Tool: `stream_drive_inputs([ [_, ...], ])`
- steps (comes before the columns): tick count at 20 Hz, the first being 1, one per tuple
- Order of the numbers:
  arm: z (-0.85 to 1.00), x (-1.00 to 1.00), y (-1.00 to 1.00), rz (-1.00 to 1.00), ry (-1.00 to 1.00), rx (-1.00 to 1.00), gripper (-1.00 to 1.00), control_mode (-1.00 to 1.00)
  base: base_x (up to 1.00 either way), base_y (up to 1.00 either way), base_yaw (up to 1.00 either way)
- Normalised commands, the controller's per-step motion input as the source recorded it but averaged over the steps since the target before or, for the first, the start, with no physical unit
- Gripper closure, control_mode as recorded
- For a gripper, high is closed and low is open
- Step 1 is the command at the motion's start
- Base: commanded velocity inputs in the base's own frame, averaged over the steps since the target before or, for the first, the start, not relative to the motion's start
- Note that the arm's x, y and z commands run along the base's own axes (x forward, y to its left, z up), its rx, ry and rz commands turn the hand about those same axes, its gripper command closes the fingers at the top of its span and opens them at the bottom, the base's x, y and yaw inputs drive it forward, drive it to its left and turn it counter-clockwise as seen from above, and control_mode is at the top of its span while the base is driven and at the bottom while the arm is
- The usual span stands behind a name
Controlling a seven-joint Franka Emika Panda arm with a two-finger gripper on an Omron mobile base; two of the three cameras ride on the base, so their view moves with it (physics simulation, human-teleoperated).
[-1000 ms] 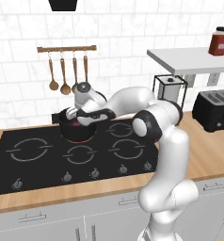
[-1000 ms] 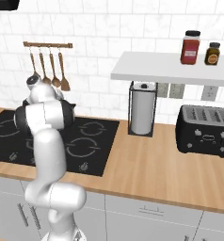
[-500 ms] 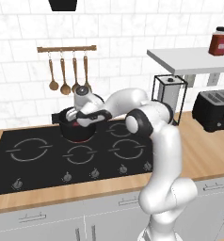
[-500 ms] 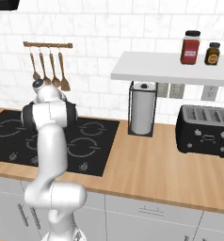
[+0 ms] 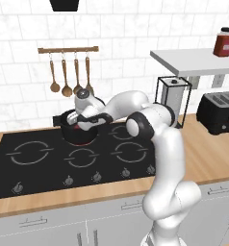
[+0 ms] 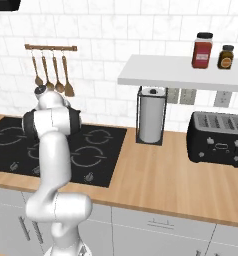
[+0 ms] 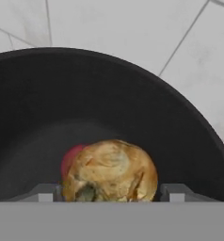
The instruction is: Put the onion and tomato in the pot. Retrieve the spatula and lightly stir the vegetables in the pot.
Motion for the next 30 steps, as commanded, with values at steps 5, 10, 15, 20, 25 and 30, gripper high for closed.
stream_drive_inputs([
  [5,0.16,0.0,0.0,0.0,0.0,0.02,-1.0,-1.0,0.0,0.0,0.0],
  [10,0.69,-0.28,0.0,0.0,-0.05,0.06,-1.0,-1.0,0.0,0.0,0.0],
  [15,0.84,-0.68,-0.01,0.0,-0.05,0.08,-1.0,-1.0,0.0,0.0,0.0],
  [20,0.39,-1.0,-0.18,-0.01,0.0,0.14,-1.0,-1.0,0.0,0.0,0.0],
  [25,0.14,-1.0,-0.47,-0.06,0.0,0.16,-1.0,-1.0,0.0,0.0,0.0],
  [30,0.11,-1.0,-0.73,-0.03,0.0,0.08,-1.0,-1.0,0.0,0.0,0.0],
])
